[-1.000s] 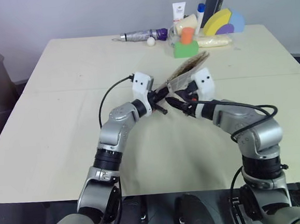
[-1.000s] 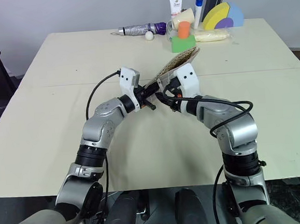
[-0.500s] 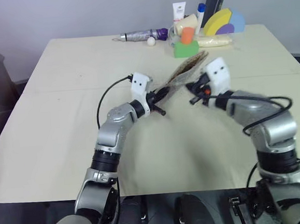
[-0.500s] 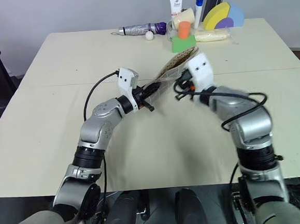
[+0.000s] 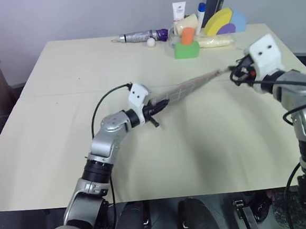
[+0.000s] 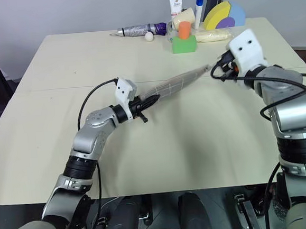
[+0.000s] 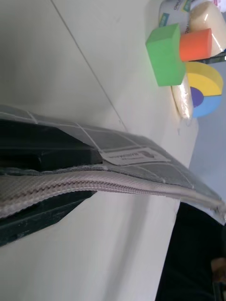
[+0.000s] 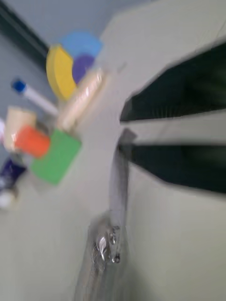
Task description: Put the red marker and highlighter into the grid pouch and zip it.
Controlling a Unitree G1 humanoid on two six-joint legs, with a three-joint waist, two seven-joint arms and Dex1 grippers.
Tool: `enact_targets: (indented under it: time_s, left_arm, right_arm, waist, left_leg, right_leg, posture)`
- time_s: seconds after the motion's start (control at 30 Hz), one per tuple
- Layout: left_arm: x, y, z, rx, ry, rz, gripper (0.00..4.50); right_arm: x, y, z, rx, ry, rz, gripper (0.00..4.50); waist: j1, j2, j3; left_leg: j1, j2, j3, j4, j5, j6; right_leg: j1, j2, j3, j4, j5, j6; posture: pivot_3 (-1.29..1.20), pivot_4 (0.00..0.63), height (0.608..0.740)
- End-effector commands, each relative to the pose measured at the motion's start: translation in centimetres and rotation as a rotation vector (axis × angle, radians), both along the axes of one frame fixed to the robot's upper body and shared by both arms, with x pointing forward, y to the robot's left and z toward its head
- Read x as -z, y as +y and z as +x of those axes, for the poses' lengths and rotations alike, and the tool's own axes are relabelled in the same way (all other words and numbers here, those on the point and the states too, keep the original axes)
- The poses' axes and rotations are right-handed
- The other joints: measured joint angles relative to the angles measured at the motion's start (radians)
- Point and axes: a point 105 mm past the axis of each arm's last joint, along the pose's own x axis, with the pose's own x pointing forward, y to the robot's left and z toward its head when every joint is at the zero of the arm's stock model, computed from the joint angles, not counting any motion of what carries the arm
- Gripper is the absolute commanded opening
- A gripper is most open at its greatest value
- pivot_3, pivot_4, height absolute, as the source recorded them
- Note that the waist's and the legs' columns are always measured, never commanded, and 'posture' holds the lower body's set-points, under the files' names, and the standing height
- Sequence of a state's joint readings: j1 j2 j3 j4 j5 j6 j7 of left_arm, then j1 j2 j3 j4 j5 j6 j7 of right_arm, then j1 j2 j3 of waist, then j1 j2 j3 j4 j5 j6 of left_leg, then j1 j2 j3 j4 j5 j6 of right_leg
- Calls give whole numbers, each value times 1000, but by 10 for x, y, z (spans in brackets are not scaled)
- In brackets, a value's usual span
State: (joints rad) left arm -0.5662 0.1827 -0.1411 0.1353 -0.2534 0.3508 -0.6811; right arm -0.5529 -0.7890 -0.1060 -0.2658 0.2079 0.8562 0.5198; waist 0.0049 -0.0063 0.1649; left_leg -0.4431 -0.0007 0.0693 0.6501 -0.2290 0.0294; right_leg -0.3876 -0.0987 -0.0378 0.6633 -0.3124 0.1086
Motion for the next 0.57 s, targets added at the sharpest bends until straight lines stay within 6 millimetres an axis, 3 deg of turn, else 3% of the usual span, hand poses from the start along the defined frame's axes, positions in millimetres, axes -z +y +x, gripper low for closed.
enact_targets:
  time_s: [0.03, 0.13, 0.17, 0.27, 0.37, 0.57]
  left_arm:
    - [-11, 9, -8, 35, -28, 9, 2415]
    - [-4, 28, -14, 33, -3, 71, 3982]
    - [-3, 32, -17, 34, 8, 81, 4442]
    - [2, 52, -25, 25, 47, 99, 4442]
    - [5, 84, -25, -89, 86, 93, 4442]
    - [13, 132, -31, -250, 90, 132, 4442]
  right_arm:
    - [-1, 7, -20, -114, 30, -18, 2845]
    - [14, 3, -36, -178, 107, -29, 4442]
    - [15, 2, -38, -187, 112, -24, 4500]
    - [18, -4, -43, -197, 109, -10, 4500]
    - [22, -13, -43, -191, 98, 82, 4500]
    - [45, -21, -42, -183, 127, 166, 4500]
  waist:
    - [3, 0, 0]
    - [8, 0, 0]
    - [7, 0, 0]
    - [5, 0, 0]
    - [4, 0, 0]
    - [3, 0, 0]
  left_leg:
    - [0, 0, 0, 0, 0, 0]
    - [-1, 0, 0, 0, 0, 1]
    - [-1, 0, 0, 0, -1, 1]
    - [0, 0, 0, 0, -1, 1]
    - [0, 0, 0, 0, -1, 1]
    - [0, 0, 0, 0, -1, 1]
  right_leg:
    - [0, 0, 0, 0, 0, 0]
    - [0, -1, 0, -1, 0, 0]
    - [1, -2, 0, -1, 0, 0]
    - [1, -3, 0, -1, 0, 0]
    - [1, -3, 0, -1, 0, 0]
    - [1, -4, 0, -1, 0, 0]
  posture:
    - [0, 150, 740]
    - [0, 150, 740]
    - [0, 150, 740]
    - [0, 150, 740]
    - [0, 150, 740]
    - [0, 150, 740]
